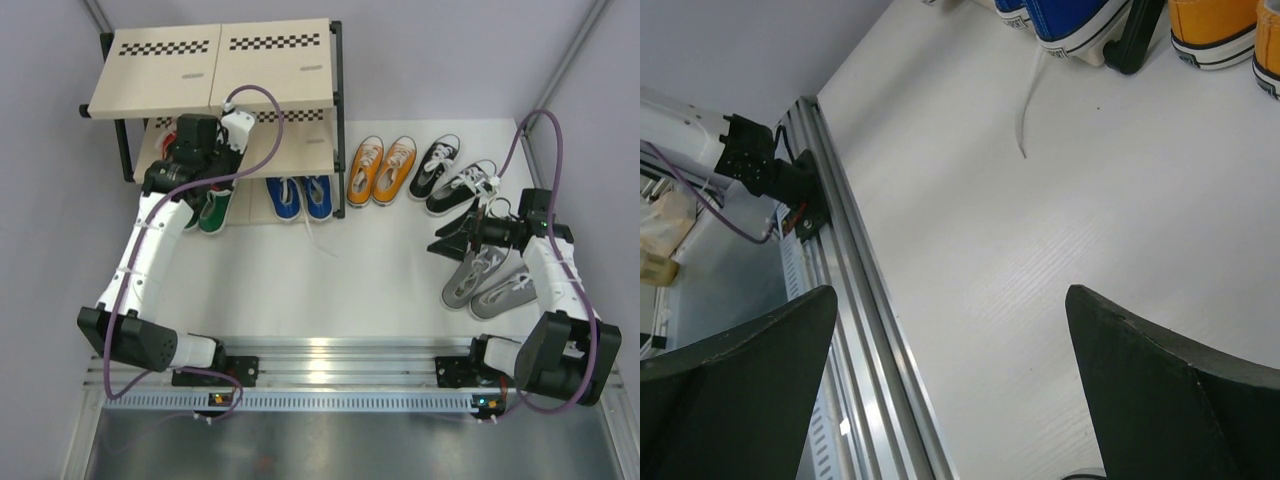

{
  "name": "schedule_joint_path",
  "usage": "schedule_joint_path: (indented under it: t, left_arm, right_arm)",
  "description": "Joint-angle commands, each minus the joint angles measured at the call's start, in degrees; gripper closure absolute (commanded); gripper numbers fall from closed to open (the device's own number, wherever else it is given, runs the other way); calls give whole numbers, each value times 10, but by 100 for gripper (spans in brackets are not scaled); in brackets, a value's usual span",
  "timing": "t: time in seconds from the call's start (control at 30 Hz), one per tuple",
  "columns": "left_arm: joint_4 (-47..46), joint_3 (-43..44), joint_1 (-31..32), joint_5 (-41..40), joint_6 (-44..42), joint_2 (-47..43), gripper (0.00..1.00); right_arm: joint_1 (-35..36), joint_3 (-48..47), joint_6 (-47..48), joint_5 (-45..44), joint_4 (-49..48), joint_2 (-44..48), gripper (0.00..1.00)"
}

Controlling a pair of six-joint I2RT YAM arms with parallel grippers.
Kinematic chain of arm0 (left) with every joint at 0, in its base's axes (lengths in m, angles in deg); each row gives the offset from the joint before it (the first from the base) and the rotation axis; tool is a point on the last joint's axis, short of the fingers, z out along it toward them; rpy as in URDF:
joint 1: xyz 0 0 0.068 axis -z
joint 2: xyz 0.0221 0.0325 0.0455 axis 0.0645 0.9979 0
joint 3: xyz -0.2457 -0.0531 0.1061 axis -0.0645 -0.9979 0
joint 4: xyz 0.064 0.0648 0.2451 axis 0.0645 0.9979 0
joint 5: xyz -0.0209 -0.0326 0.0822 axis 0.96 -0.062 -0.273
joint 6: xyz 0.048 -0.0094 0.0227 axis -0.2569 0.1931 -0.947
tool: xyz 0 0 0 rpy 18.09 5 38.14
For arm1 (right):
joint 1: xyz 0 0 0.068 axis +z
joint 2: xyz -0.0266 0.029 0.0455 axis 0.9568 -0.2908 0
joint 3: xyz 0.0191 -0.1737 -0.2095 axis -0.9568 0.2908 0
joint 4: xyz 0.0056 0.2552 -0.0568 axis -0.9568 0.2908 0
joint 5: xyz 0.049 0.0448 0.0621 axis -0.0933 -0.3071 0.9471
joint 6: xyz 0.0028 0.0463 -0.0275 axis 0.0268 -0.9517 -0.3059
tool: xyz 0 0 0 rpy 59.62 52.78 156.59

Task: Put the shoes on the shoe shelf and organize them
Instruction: Place the shoe at the shoe shelf.

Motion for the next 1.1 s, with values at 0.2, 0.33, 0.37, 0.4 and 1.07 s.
schedule_joint_path:
  t: [0.2, 0.33, 0.37, 0.4, 1.07]
  left_arm:
    - [-122, -2, -32, -93, 3, -20, 96]
    - [-136, -26, -37, -99, 11, -26, 85]
    - [-137, -31, -38, -101, 15, -25, 81]
    - [-137, -34, -39, -93, 14, -25, 79]
    - [-146, -39, -43, -11, 74, -40, 53]
  right_arm:
    - [-12, -40, 53, 32, 35, -6, 3]
    - [-12, -41, 56, 35, 39, -5, 2]
    - [-13, -41, 57, 35, 40, -4, 2]
    - [-13, -42, 60, 35, 43, -5, 3]
    - [-19, -42, 70, 38, 52, -4, 2]
